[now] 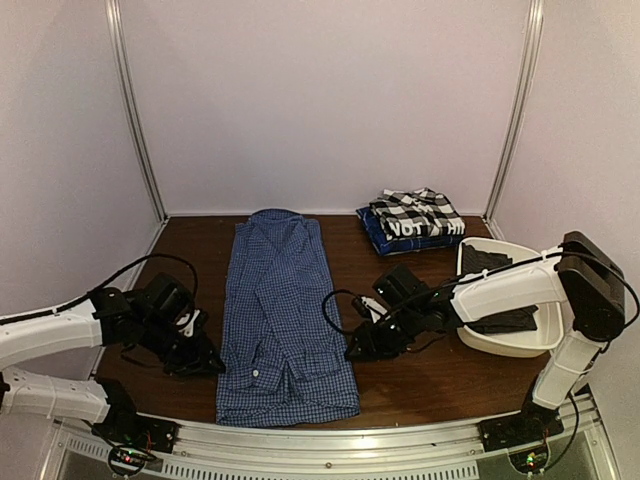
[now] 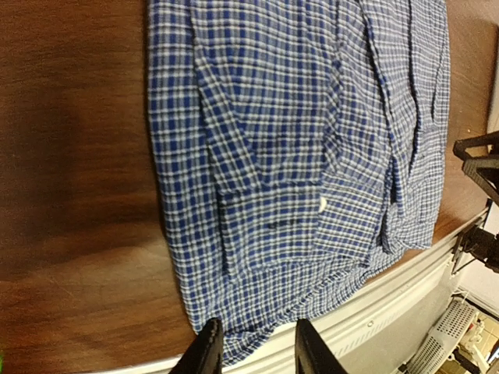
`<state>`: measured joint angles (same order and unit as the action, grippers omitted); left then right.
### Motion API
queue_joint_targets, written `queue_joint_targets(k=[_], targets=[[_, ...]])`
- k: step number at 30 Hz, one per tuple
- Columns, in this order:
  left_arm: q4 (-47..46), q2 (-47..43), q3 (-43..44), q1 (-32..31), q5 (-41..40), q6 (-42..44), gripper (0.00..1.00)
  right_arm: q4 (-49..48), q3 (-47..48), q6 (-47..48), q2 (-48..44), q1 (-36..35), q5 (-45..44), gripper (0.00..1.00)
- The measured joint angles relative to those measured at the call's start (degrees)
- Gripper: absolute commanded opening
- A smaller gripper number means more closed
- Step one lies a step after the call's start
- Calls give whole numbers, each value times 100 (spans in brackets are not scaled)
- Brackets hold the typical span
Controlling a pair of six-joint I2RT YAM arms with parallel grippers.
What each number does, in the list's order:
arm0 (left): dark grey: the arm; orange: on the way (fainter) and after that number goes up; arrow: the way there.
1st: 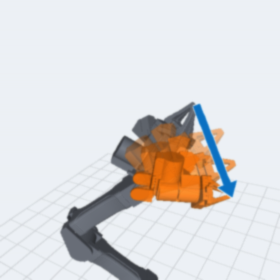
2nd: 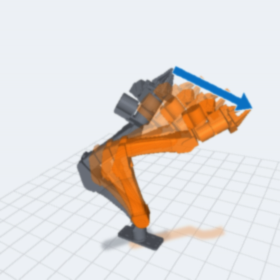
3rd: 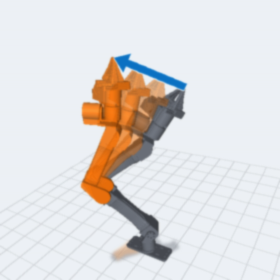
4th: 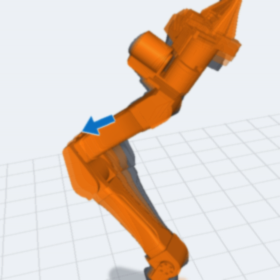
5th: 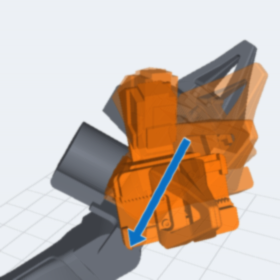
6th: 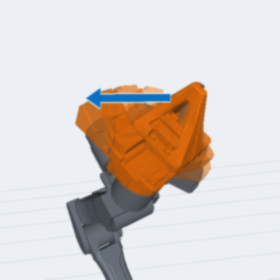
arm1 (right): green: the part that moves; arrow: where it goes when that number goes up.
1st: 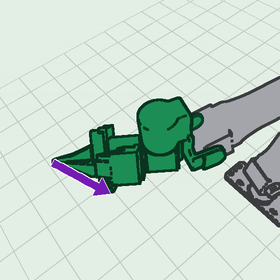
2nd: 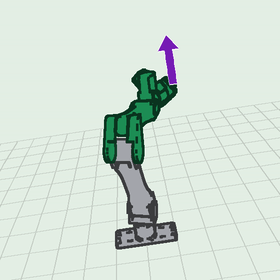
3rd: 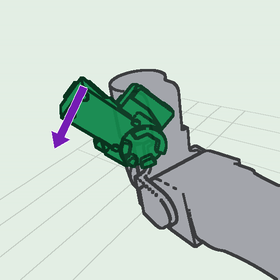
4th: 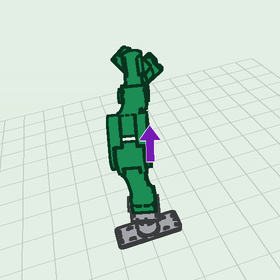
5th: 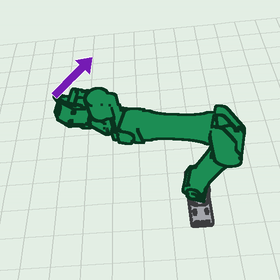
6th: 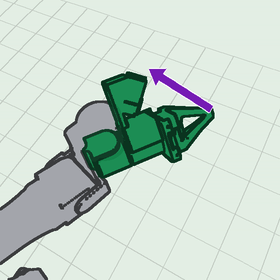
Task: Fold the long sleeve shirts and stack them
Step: Pick up the rectangle-folded shirt from the center of the board.
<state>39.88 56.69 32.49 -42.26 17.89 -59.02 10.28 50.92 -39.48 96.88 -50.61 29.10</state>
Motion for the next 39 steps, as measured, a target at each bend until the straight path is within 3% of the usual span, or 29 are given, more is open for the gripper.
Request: queue_joint_targets(k=[7, 18, 39], targets=[[-387, 313, -411, 354, 227, 238, 43, -262, -236, -136, 0, -127, 133, 47], [-1047, 756, -739, 446, 450, 474, 44, -815, -439, -391, 103, -179, 315, 48], [-1711, 1314, -782, 446, 807, 557, 20, -1718, -544, -704, 409, -181, 654, 46]])
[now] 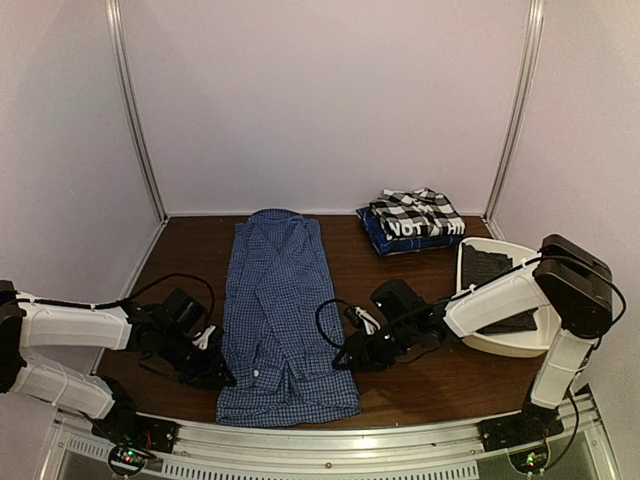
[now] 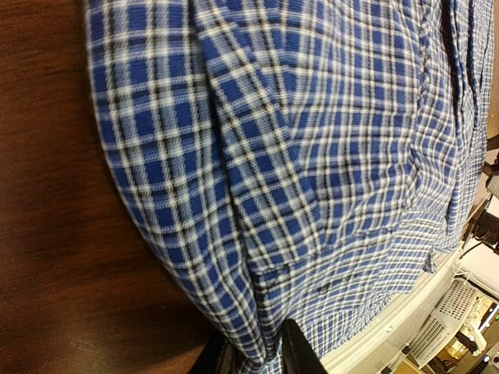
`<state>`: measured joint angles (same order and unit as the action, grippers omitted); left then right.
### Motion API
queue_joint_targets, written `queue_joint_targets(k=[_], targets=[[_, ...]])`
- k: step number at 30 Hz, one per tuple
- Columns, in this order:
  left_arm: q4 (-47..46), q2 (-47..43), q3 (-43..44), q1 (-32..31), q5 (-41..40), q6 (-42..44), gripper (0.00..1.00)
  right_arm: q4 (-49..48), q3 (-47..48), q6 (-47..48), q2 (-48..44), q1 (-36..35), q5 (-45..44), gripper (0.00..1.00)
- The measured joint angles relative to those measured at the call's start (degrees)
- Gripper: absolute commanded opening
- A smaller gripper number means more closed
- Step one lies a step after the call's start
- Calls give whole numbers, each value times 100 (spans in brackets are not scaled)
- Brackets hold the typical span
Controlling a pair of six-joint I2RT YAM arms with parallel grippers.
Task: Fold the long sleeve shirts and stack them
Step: Pick up the rectangle-folded shirt from the center of the board.
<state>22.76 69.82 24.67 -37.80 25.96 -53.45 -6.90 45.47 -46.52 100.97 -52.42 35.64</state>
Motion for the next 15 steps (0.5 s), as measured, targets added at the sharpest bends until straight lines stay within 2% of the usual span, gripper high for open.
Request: queue_joint_targets(k=[8, 15], targets=[[-48, -4, -9, 11, 120, -11, 11, -160, 2, -46, 103, -2, 103, 41], [-162, -83, -105, 11, 240, -48, 4, -278, 28, -131, 219, -37, 203, 30]])
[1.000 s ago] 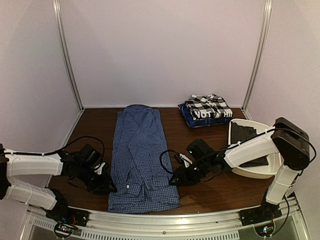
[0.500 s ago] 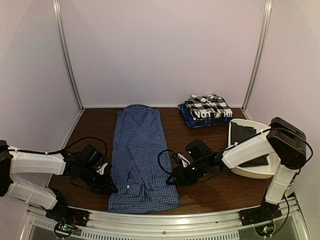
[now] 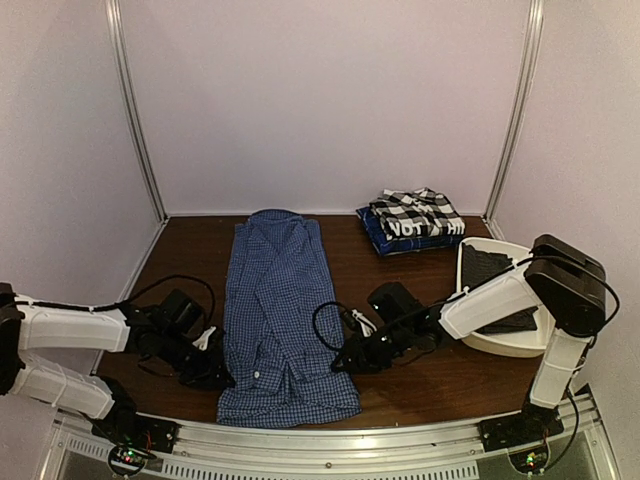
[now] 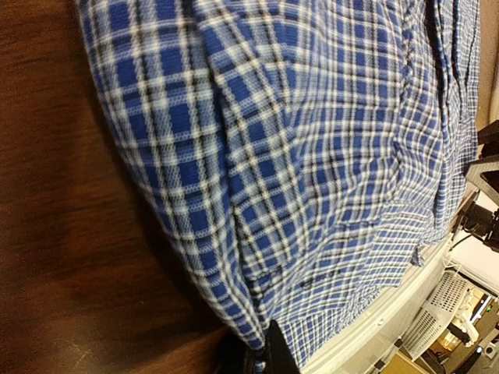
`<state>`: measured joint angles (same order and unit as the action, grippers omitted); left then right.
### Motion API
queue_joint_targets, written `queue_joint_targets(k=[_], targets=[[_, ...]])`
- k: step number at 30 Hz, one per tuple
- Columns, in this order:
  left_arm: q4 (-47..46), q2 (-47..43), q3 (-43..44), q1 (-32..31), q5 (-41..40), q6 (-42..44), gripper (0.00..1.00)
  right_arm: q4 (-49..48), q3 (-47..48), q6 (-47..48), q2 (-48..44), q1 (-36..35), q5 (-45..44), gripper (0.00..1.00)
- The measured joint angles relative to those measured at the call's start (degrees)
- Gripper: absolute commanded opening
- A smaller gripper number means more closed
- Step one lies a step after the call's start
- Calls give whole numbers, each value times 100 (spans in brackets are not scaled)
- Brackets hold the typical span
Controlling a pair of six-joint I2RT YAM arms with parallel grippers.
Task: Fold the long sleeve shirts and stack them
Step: Pick up the rectangle-folded shirt from the center of the board.
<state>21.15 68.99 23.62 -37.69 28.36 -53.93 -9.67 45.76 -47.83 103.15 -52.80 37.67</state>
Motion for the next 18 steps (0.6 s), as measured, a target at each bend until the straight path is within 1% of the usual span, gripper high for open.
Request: queue_joint_targets(k=[1, 3, 5, 9, 13, 18], targets=[[-20, -9, -11, 0, 15, -4, 3, -4, 0, -17, 11, -2, 4, 28], [-50, -35, -28, 0, 50, -26, 0, -17, 0, -55, 28, -11, 15, 21], [-90, -74, -57, 0, 92, -39, 0, -33, 0, -61, 48, -20, 39, 14], [-160, -168, -87, 0, 160, -68, 0, -57, 0, -170, 61, -22, 114, 5], [-190, -352, -90, 11, 251, -129, 0, -68, 20, -208, 61, -20, 144, 0], [-251, -531, -101, 188, 490, -247, 0, -42, 164, -258, 52, 20, 234, 0]])
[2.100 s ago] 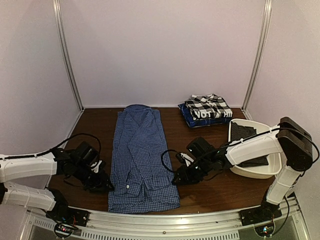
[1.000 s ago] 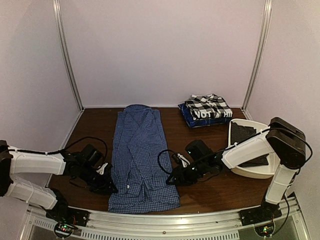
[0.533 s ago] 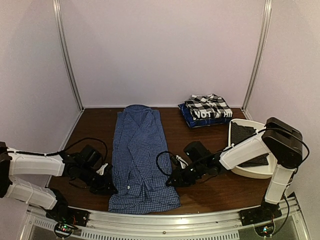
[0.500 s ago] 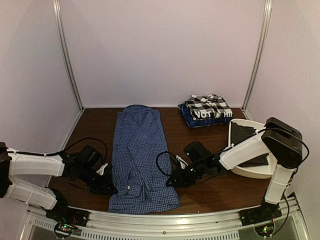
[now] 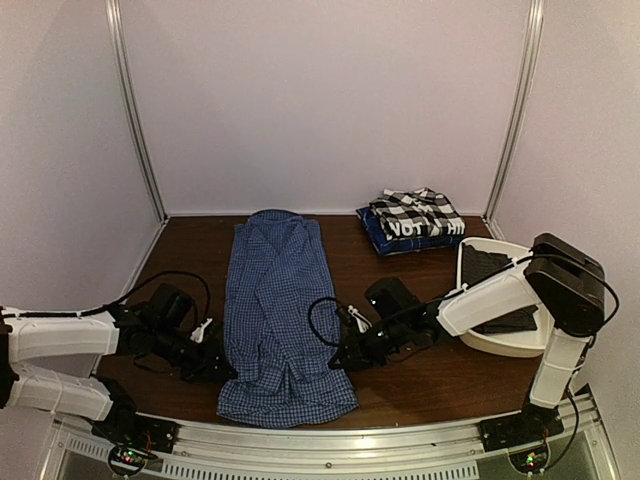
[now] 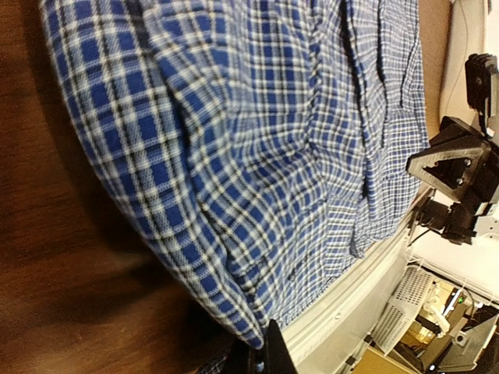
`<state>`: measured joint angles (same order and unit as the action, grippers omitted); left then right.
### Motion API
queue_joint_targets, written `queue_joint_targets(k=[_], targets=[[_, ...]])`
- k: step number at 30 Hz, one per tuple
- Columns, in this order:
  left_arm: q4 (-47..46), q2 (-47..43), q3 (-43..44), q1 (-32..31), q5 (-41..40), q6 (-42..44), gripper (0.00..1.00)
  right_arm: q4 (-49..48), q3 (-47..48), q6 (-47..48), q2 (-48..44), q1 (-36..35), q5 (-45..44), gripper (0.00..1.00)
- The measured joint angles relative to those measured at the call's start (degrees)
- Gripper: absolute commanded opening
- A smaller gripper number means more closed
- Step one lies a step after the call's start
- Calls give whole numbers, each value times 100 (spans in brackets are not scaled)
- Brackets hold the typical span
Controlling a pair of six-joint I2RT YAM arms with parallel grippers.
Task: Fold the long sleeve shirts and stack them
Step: Pick up the rectangle-folded shirt from the center of the board, then fold the rectangle-folded shirt at the center of the board.
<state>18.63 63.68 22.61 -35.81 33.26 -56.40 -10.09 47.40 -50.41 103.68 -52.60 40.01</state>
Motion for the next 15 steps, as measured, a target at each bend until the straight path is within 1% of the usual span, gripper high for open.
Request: queue_joint_targets(k=[10, 15], targets=[[-275, -201, 37, 787, 691, -479, 0, -122, 535, -127, -92, 352, 262, 0], [-564, -144, 177, 1226, 929, -785, 0, -184, 1056, -146, -2, 566, 315, 0]])
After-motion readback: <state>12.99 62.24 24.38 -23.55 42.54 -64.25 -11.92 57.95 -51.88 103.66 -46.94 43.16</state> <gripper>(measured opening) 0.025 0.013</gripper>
